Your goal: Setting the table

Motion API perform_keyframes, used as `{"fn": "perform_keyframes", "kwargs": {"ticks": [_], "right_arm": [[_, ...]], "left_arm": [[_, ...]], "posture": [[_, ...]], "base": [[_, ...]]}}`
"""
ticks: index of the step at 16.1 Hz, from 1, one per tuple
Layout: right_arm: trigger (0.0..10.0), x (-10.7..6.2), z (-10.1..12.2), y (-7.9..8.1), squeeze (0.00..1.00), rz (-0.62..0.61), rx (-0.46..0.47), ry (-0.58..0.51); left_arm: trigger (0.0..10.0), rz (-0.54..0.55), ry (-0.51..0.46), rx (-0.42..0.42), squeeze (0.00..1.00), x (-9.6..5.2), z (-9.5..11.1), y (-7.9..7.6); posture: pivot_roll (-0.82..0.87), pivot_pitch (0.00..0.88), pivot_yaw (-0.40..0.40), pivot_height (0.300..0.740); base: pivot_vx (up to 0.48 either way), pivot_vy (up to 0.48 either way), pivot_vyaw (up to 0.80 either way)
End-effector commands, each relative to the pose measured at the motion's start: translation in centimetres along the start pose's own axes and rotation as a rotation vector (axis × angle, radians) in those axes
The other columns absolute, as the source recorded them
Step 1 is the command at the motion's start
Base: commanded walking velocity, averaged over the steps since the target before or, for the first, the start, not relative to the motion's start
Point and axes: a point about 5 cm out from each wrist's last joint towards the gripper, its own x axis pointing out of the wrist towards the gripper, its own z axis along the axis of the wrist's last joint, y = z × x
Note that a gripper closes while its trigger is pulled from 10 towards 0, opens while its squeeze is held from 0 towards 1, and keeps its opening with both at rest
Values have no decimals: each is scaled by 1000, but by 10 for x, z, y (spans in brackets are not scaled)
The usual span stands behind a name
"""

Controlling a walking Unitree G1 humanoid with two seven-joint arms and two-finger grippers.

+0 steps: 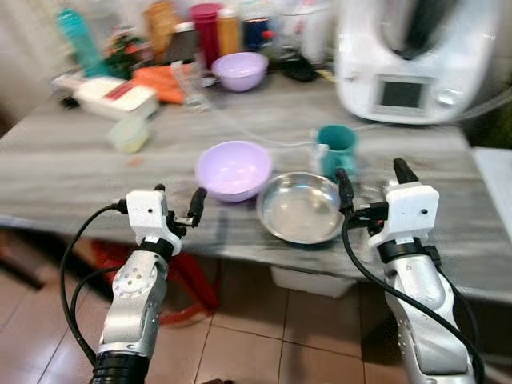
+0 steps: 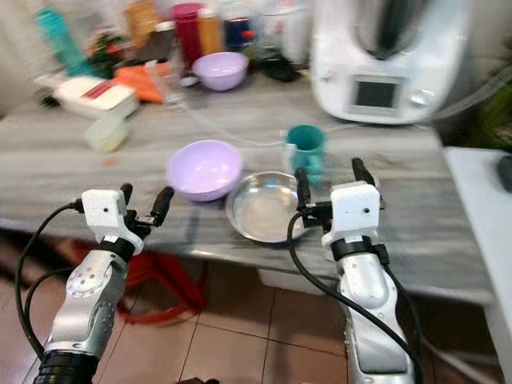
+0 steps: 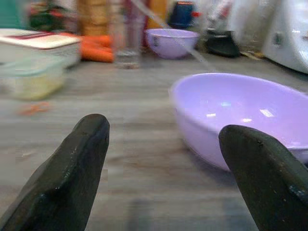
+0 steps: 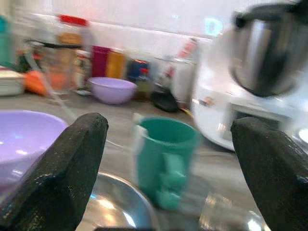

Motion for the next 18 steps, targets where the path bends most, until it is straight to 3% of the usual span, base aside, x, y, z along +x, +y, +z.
{"fn": "perform_keyframes", "kwargs": {"ticks": [1,6,12,18], "right_arm": [[10000,3,5,4,0,24,4,-15],[10000,3,7,10,0,53,-6,-25],[10000,7,6,10,0,61,-11,-24],[10000,8,9,16,0,103,-9,-41]], "left_arm": [[10000,35,7,11,0,-2,-3,4],[10000,131,-10,41,0,0,-2,14],[10000,333,-13,85,0,0,-2,37],[10000,352,-14,104,0,1,-3,37]], "posture": [[-111,50,86,740],[-111,47,85,740],[-108,52,80,740],[-109,56,82,740]], "base": [[0,0,800],[0,0,800],[0,0,800],[0,0,800]]}}
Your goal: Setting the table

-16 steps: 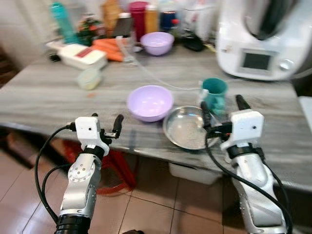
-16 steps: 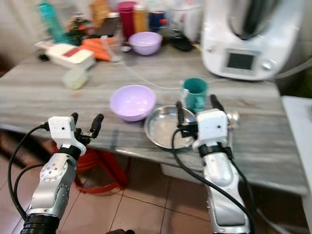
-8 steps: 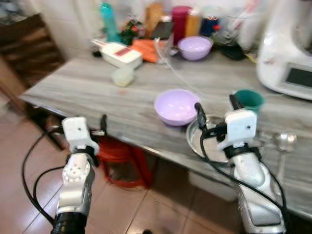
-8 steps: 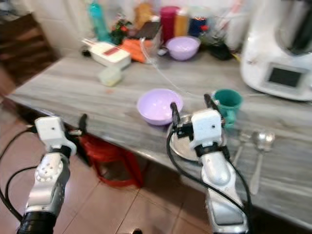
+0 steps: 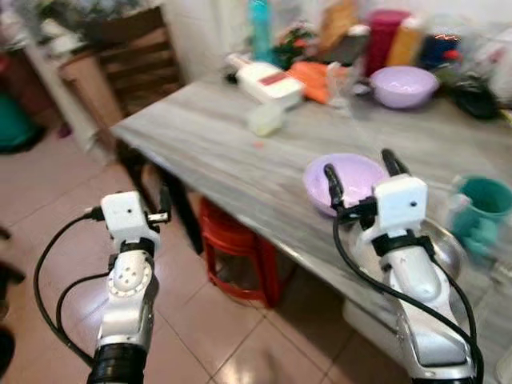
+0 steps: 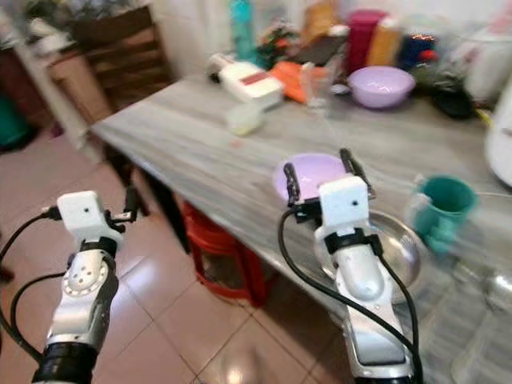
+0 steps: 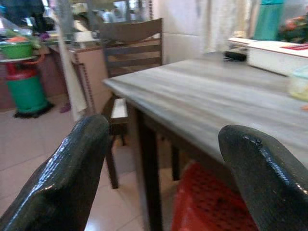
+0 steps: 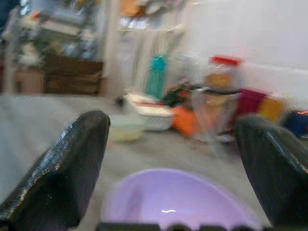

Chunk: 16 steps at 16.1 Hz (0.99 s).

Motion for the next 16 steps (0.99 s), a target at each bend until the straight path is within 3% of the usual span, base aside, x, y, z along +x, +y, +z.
{"fn": "perform_keyframes", "kwargs": {"ticks": [1,8,11,16], "right_arm": [[10000,3,4,10,0,41,22,-18],[10000,4,6,15,0,71,36,-29],[10000,4,6,16,0,79,52,-27],[10000,3,6,16,0,81,58,-27]], "left_arm": [[10000,52,8,17,0,-1,-3,12],[10000,73,21,26,0,0,-5,12],[10000,78,25,26,0,1,-6,11],[10000,81,32,23,0,1,-7,11]], "posture": [[-109,56,82,740],[-108,57,81,740],[-110,57,83,740],[-110,57,83,740]], "base": [[0,0,800],[0,0,800],[0,0,0],[0,315,0]]}}
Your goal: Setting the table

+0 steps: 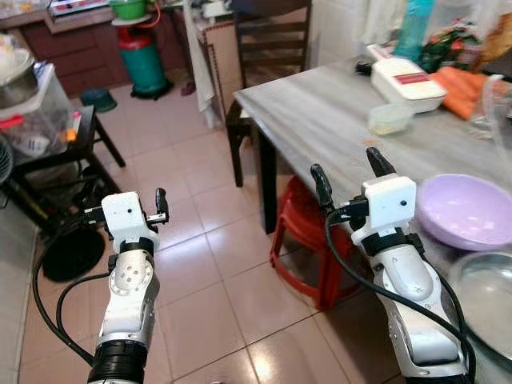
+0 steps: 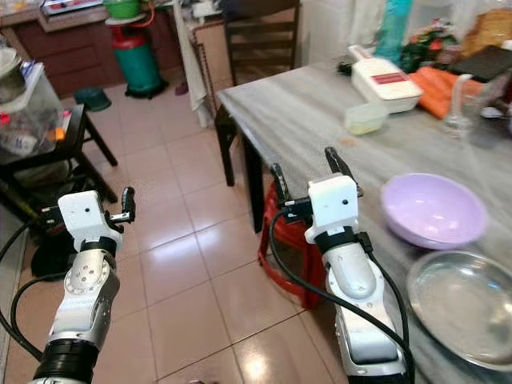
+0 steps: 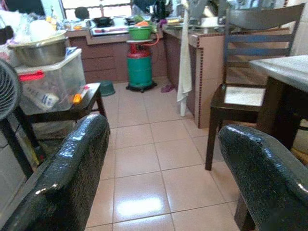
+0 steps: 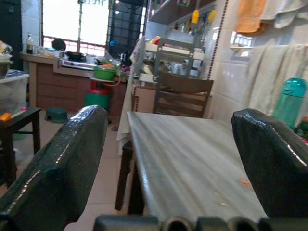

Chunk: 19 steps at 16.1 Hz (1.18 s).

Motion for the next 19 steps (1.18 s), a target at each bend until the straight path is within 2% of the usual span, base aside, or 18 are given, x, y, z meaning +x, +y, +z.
{"fn": "perform_keyframes", "kwargs": {"ticks": [1,11,17,19], "right_arm": [[10000,1,3,6,0,28,16,-11],[10000,1,4,8,0,42,33,-17],[10000,0,0,8,0,40,42,-6],[10000,-2,-7,7,0,34,58,17]], "left_arm": [[10000,21,-4,9,0,3,2,4],[10000,26,8,12,0,4,0,4],[10000,28,9,19,0,5,-1,4],[10000,10,10,37,0,5,-3,3]], "posture": [[-110,57,83,740],[-113,57,89,740],[-113,57,89,740],[-108,51,87,740]], "base": [[0,375,0],[0,445,0],[0,480,705],[0,0,0]]}}
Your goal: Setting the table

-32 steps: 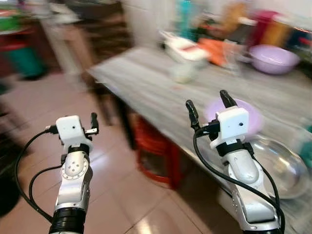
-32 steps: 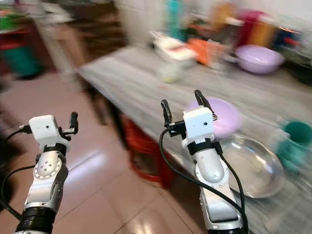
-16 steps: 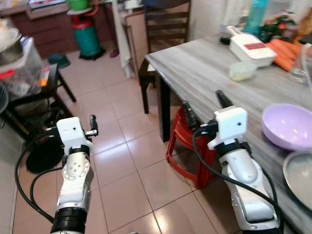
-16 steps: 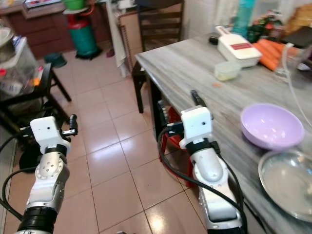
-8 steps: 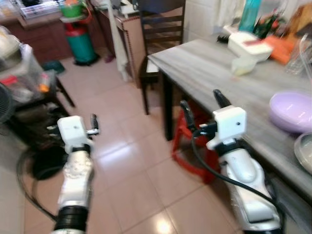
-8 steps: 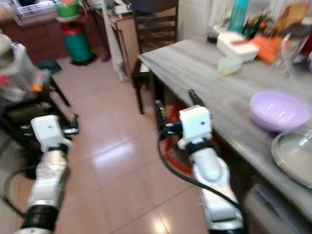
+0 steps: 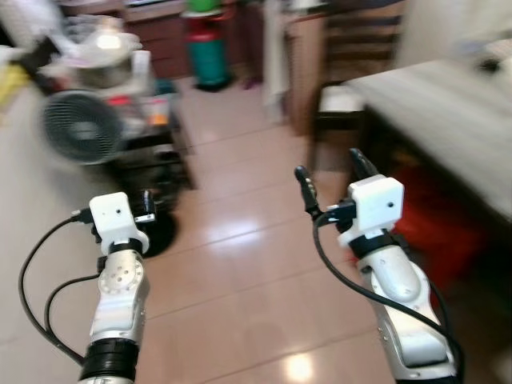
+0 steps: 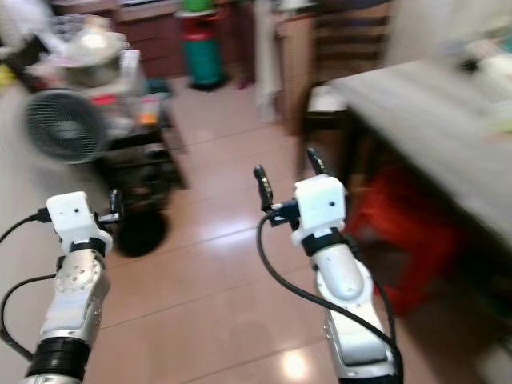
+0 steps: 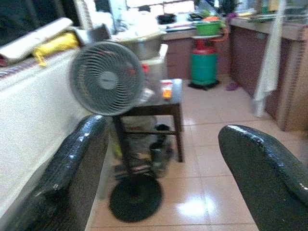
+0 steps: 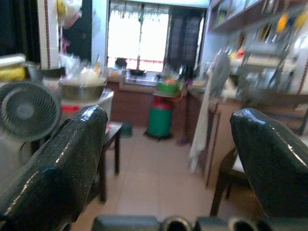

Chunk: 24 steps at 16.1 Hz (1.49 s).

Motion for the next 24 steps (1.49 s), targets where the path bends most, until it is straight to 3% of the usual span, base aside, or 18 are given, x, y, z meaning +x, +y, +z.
{"fn": "perform_keyframes", "kwargs": {"ticks": [1,4,10,14,19,22,24], "right_arm": [[10000,-2,-7,-1,0,1,19,22],[10000,-7,-30,-1,0,31,22,97],[10000,-21,-93,-1,0,123,-38,313],[10000,-40,-145,-7,0,94,14,556],[10000,-58,-173,-25,0,-74,105,747],[10000,-76,-186,-23,0,-169,181,852],[10000,-86,-192,-13,0,-147,185,904]], "left_arm": [[10000,-21,-2,15,0,1,0,-2],[10000,-39,41,33,0,-3,-16,2],[10000,-20,242,93,0,-19,-68,19],[10000,-78,444,177,0,-37,-105,21],[10000,-129,618,133,0,-50,-125,10],[10000,-141,660,158,0,-52,-128,13],[10000,-141,709,197,0,-58,-134,21]], "posture": [[-106,49,85,740],[-101,35,72,740],[-98,0,3,740],[-74,0,-42,740],[-57,0,-26,740],[-62,0,17,740],[-72,0,26,740]], "base": [[0,0,0],[0,0,0],[0,0,0],[0,0,0],[0,0,99],[0,0,800],[0,0,800]]}}
